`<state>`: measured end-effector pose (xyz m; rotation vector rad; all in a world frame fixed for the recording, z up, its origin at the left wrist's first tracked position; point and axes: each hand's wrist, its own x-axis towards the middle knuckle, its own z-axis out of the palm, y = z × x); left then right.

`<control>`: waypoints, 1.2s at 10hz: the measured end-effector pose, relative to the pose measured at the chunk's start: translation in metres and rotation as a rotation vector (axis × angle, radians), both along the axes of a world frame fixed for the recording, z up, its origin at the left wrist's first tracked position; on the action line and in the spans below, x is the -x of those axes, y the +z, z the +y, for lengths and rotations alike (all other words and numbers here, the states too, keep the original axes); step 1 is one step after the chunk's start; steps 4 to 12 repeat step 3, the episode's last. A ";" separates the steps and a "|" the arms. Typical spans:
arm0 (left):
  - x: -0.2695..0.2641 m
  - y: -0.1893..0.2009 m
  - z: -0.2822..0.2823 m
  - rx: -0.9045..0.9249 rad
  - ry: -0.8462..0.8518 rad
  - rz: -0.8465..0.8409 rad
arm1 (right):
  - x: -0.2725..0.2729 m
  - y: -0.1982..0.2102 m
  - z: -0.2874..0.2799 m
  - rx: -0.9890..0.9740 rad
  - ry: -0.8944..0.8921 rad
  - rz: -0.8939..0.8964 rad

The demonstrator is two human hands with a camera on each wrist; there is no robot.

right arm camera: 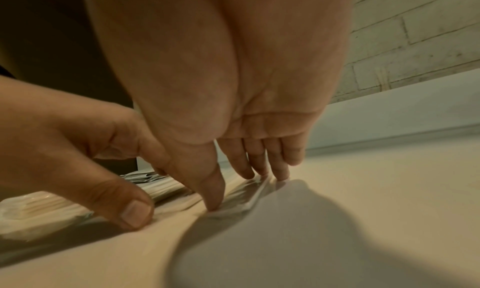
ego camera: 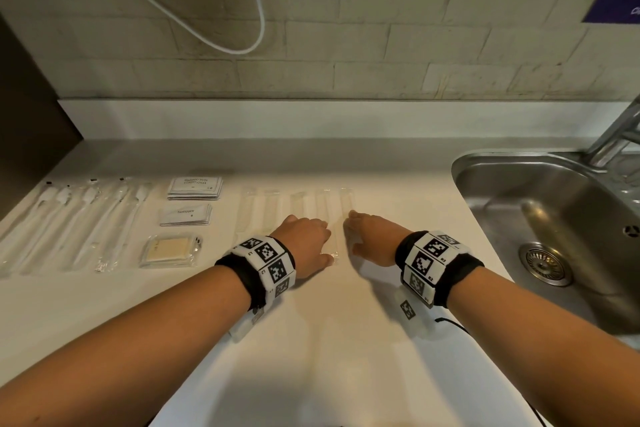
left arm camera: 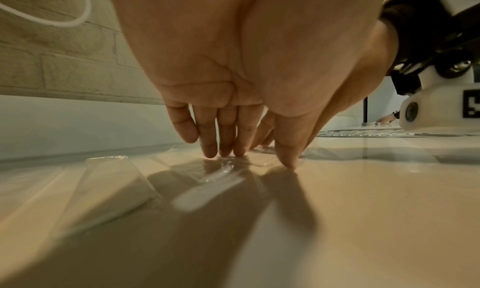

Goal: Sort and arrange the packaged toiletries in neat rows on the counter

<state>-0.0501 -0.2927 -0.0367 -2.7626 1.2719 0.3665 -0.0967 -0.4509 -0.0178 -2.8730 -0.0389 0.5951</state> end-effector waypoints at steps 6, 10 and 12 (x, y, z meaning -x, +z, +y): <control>-0.004 0.002 0.000 -0.010 0.005 -0.030 | 0.000 -0.001 -0.003 -0.025 -0.008 0.001; -0.004 0.002 0.000 -0.010 0.005 -0.030 | 0.000 -0.001 -0.003 -0.025 -0.008 0.001; -0.004 0.002 0.000 -0.010 0.005 -0.030 | 0.000 -0.001 -0.003 -0.025 -0.008 0.001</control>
